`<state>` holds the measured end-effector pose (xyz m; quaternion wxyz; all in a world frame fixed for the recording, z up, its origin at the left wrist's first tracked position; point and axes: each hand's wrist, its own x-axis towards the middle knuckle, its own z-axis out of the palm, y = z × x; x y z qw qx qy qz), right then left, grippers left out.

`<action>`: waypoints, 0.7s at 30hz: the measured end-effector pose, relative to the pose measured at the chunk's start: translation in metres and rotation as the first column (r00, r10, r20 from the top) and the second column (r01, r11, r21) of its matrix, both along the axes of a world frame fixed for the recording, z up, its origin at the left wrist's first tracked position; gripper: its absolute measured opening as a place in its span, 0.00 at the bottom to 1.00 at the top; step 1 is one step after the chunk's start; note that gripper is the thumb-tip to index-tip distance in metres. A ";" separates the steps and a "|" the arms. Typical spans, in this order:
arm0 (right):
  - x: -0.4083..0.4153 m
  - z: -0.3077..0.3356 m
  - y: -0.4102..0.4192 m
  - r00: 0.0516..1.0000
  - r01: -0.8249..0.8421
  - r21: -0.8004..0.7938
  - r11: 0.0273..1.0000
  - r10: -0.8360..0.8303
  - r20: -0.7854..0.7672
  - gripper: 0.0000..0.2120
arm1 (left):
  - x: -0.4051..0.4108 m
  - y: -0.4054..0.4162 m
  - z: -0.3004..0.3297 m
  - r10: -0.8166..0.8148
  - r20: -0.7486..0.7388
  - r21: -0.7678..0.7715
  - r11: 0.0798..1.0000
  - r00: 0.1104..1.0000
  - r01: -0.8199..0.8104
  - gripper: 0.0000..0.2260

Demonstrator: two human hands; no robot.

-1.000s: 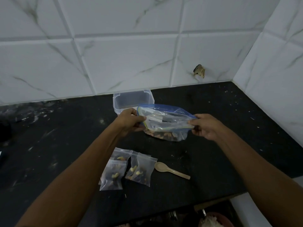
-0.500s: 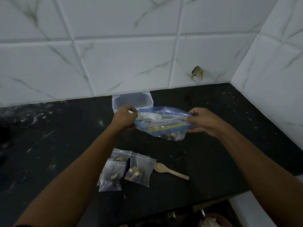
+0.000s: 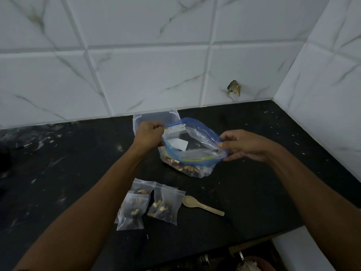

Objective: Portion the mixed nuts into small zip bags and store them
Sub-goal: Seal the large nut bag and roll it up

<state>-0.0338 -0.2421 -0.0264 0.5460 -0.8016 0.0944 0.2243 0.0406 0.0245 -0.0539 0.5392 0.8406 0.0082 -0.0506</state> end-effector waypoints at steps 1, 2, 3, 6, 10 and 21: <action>0.000 0.000 -0.002 1.000 0.030 0.026 0.999 -0.030 0.007 0.08 | 0.000 0.000 0.002 0.018 -0.014 -0.020 1.000 1.000 -0.018 0.12; 0.001 -0.002 -0.004 0.995 0.080 -0.027 0.996 -0.078 0.057 0.05 | 0.000 0.002 0.004 0.031 -0.029 -0.037 0.999 0.999 -0.032 0.12; 0.002 -0.003 -0.004 0.984 0.138 -0.152 0.979 -0.118 0.136 0.03 | 0.001 0.004 0.007 0.036 -0.047 -0.046 0.998 0.998 -0.038 0.12; 0.005 -0.006 -0.002 0.911 0.288 -0.660 0.693 0.014 0.412 0.08 | 0.003 0.005 0.012 0.018 -0.081 -0.035 0.999 0.997 -0.021 0.12; 0.013 -0.009 0.000 0.862 0.366 -0.594 0.717 -0.020 0.507 0.08 | 0.004 0.004 0.008 0.048 -0.145 -0.082 0.995 0.988 -0.060 0.12; 0.014 -0.024 -0.002 0.922 0.373 -0.190 0.908 -0.338 0.190 0.09 | -0.003 0.007 0.000 -0.004 -0.202 -0.179 0.983 0.979 -0.033 0.12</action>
